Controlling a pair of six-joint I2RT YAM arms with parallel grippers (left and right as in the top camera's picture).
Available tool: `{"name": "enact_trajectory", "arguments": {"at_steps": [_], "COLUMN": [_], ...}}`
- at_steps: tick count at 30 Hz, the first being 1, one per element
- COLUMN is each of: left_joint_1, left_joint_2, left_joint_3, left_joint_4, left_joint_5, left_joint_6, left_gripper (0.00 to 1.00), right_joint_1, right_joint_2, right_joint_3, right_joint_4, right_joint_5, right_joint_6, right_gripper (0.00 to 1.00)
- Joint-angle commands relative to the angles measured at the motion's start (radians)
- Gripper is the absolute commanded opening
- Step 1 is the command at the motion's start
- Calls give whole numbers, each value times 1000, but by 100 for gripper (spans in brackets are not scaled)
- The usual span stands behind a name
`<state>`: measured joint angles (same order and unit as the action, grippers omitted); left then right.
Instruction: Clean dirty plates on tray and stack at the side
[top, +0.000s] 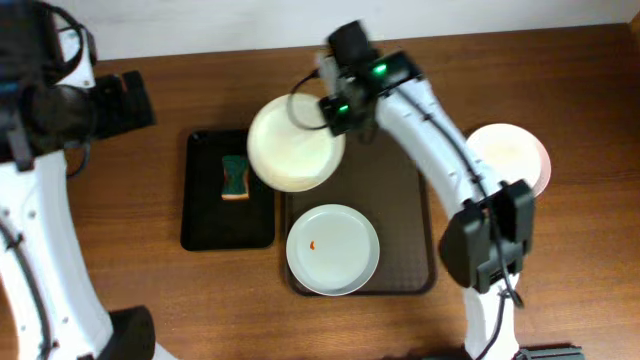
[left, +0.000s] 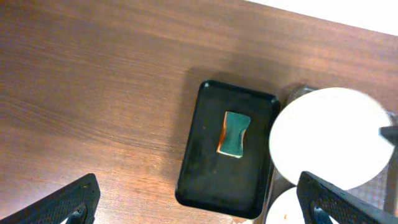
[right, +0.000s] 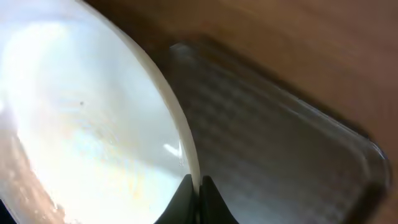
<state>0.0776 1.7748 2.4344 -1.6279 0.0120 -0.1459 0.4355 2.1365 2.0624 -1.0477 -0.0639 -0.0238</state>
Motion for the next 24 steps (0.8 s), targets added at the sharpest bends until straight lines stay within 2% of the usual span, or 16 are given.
{"name": "enact_trajectory", "arguments": {"at_steps": [1,6,8,11,15,24], "left_joint_1": [18,18,18,18,18,18], "left_joint_2": [-59,-60,-60,-60,-60,-60], "left_joint_3": [8,8,8,8,8,8], "left_joint_4": [-17,-49,-50,-48,-42,-42], "left_joint_5": [1,-43,-43,-43,-43,-42], "left_joint_6": [6,6,6,6,6,6], "left_gripper": [100,100,100,100,100,100], "right_joint_1": [134,378,429,474,493,496], "right_joint_2": [-15,-15,-15,-15,-15,-15], "right_joint_3": [17,18,18,18,18,18], "right_joint_4": [75,185,231,252,268,267], "right_joint_5": [227,833,955,1019,1103,1123], "right_joint_6": [-6,-44,-81,-145,-161,-164], "right_gripper": [4,4,4,4,4,4]}}
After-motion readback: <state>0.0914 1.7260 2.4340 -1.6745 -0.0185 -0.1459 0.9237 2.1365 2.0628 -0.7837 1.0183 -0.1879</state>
